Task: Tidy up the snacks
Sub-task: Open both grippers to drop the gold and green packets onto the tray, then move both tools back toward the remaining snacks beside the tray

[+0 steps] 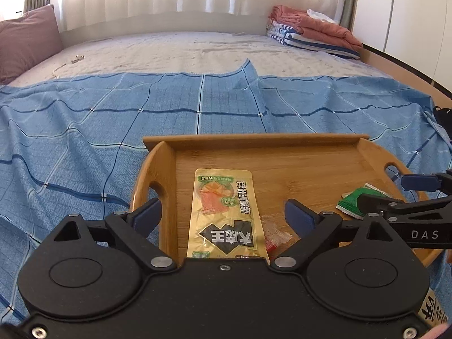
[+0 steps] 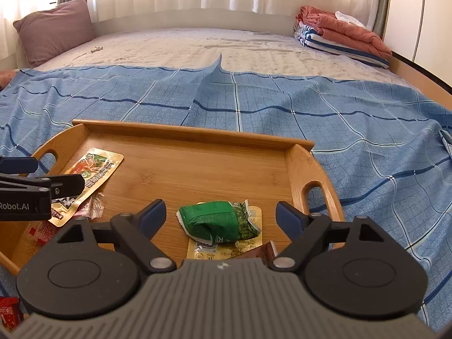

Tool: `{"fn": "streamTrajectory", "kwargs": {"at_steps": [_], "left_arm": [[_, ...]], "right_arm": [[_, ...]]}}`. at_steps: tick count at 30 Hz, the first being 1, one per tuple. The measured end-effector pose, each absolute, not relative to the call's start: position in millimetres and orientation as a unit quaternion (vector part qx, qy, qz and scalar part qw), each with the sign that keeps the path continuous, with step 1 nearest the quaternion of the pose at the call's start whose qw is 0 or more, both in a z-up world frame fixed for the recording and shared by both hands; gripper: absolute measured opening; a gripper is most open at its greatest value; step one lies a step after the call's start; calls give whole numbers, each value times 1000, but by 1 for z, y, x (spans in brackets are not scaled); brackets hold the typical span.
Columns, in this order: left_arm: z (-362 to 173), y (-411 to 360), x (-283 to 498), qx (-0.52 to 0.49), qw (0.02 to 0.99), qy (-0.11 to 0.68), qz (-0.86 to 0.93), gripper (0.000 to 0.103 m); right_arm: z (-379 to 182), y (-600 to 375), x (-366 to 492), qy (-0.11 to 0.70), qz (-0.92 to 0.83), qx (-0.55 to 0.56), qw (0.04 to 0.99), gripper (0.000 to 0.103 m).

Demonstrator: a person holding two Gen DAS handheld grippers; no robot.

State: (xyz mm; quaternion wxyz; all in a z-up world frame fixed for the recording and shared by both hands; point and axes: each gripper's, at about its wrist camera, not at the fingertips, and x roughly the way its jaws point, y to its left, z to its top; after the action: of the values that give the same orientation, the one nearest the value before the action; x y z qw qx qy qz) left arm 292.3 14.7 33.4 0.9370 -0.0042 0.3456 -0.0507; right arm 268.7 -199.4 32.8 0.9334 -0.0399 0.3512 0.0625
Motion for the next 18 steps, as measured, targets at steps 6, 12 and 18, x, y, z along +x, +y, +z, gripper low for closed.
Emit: {"fn": "streamTrajectory", "kwargs": {"at_steps": [6, 12, 18], "left_arm": [[48, 17, 255, 21, 945, 319, -62, 100], [52, 24, 212, 33, 949, 304, -79, 102], [49, 35, 173, 35, 953, 293, -68, 103]], "right_arm": [[47, -200, 235, 318, 80, -58, 943, 103], [52, -204, 196, 301, 96, -67, 946, 103], [47, -206, 156, 285, 101, -92, 949, 103]]}}
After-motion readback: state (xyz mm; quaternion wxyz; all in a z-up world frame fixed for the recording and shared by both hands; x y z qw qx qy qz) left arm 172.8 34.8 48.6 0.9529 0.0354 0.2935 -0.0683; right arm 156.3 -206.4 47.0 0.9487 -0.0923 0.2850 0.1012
